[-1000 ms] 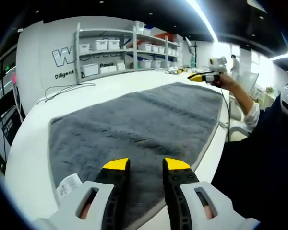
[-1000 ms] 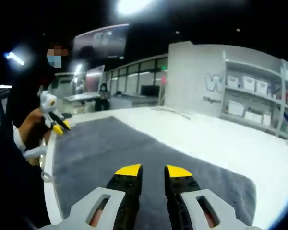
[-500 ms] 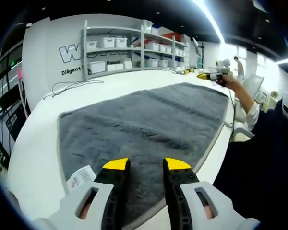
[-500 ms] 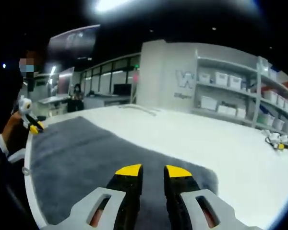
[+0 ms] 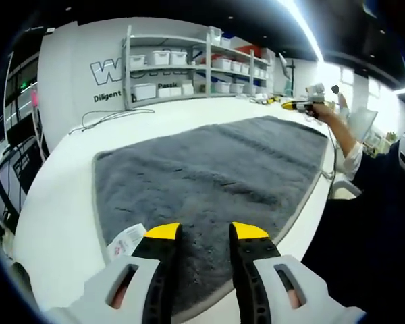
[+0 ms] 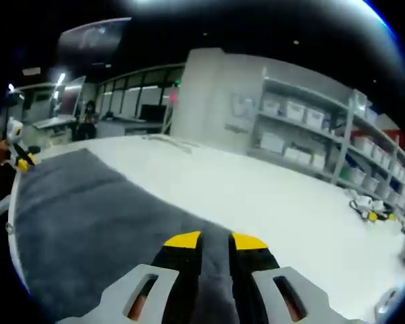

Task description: Open the folded towel by lifting each exposed corner and separating the folded layers until the towel lies flat within the target outline without major curled edges

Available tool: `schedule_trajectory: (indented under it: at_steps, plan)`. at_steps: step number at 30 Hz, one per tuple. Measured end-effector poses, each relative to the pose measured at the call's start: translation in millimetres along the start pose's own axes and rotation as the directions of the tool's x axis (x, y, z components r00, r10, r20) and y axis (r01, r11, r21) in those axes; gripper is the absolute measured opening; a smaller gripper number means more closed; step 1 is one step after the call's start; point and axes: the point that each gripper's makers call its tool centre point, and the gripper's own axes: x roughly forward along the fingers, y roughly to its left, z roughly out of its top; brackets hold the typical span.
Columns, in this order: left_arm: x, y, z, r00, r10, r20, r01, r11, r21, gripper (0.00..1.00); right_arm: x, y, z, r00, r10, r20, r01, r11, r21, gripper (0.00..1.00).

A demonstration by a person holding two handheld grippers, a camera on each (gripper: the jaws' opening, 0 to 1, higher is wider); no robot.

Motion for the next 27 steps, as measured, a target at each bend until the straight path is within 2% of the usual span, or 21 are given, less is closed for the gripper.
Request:
schedule_trajectory:
  at_steps: [7,9,14,20,24,27]
  plan:
    - [-3,7.1,-4.8,1.000,0.014,-0.013,-0.014,1.000,-0.001,0.28,3,-19,2.4,0.998,-0.053,-0.024,0.052,0.998,-0.038,0.12]
    - [-3,8.5,-3.5,1.000,0.021,-0.006,-0.021,1.000,0.004,0.28,5,-28,3.8,0.995,-0.092,-0.031,0.090,0.994,-0.068,0.10]
    - [-2,9.3,-4.2,0.999,0.029,-0.017,-0.028,1.000,0.013,0.28,14,-34,4.1,0.991,-0.118,-0.065,0.110,0.988,-0.110,0.08]
    - [-4,14.7,-6.5,0.999,0.041,-0.024,-0.040,0.999,0.013,0.28,22,-40,-3.6,0.984,-0.132,-0.117,0.114,0.982,-0.150,0.08]
    - [-6,17.0,-8.6,0.999,0.045,-0.027,-0.045,0.999,0.006,0.28,27,-41,-9.2,0.984,-0.128,-0.127,0.108,0.982,-0.152,0.08]
    - [-11,11.1,-1.4,1.000,0.019,0.002,-0.019,1.000,0.004,0.28,33,-44,-18.8,0.981,-0.122,-0.150,0.098,0.983,-0.157,0.08]
